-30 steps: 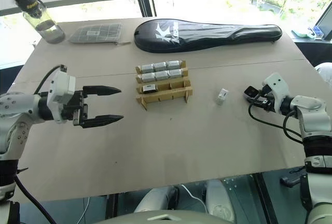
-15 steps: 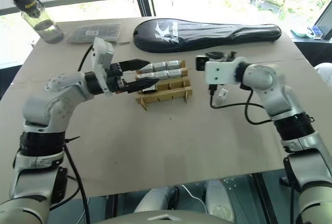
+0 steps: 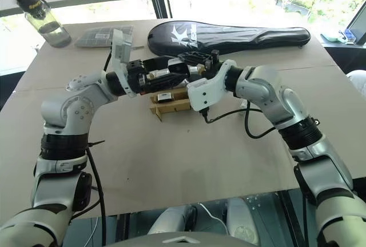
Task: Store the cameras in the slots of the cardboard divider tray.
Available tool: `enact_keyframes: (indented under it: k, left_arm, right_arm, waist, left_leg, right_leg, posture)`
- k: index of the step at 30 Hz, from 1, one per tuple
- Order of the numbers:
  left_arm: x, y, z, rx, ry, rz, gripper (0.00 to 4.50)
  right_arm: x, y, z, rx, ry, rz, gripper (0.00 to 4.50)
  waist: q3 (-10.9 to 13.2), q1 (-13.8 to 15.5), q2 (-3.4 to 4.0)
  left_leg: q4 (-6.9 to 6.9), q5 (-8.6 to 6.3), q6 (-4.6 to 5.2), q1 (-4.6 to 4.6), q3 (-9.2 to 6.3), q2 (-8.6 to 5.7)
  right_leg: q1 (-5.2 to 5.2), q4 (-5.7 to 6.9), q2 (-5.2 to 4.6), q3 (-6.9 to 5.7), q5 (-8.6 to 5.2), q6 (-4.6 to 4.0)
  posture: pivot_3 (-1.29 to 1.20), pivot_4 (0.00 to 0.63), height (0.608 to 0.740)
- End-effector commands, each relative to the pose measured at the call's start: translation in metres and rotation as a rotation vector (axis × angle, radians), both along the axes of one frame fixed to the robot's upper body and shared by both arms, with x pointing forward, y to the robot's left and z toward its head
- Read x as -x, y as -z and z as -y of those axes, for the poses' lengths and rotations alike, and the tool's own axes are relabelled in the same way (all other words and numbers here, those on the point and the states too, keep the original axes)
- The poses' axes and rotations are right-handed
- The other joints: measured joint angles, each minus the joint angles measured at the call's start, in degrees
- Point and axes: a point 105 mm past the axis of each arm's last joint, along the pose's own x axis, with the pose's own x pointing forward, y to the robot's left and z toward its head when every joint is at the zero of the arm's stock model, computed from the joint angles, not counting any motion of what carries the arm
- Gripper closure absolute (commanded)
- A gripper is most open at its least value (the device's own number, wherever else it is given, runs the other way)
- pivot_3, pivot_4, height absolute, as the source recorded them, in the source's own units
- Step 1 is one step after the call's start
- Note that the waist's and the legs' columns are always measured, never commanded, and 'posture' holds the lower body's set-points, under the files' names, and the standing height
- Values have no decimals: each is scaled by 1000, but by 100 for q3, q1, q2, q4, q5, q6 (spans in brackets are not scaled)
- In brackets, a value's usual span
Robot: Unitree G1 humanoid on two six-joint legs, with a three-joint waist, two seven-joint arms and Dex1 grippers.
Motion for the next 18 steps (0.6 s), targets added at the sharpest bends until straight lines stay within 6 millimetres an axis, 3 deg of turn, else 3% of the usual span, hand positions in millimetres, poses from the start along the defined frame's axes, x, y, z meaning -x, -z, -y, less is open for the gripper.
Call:
enact_keyframes:
  k: [1, 2, 10, 18]
  left_arm:
    - [4, -18, -5, 29, 9, 50, 248]
    - [4, -17, -6, 27, 14, 46, 248]
    - [6, -8, -8, -23, 29, 22, 3572]
    - [6, -1, -10, -55, 30, -13, 3572]
  right_arm:
    - [4, -9, -1, -25, -19, 34, 2649]
    - [4, -8, 0, -23, -18, 31, 2649]
    - [4, -6, 0, -22, -16, 28, 2649]
    - [5, -9, 0, -27, -18, 39, 2649]
  waist:
    - [0, 0, 0]
    - [0, 0, 0]
    - [-1, -1, -1]
    - [-1, 0, -1]
  left_leg:
    - [0, 0, 0, 0, 0, 0]
    - [0, 0, 0, 0, 0, 0]
    - [0, 0, 0, 0, -1, 0]
    - [0, 0, 0, 0, -1, -1]
  right_leg:
    - [0, 0, 0, 0, 0, 0]
    - [0, 0, 0, 0, 0, 0]
    - [0, 0, 1, 0, 0, 0]
    - [-1, 1, 1, 1, 0, 0]
  posture:
    - [0, 150, 740]
    - [0, 150, 740]
    - [0, 150, 740]
    - [0, 150, 740]
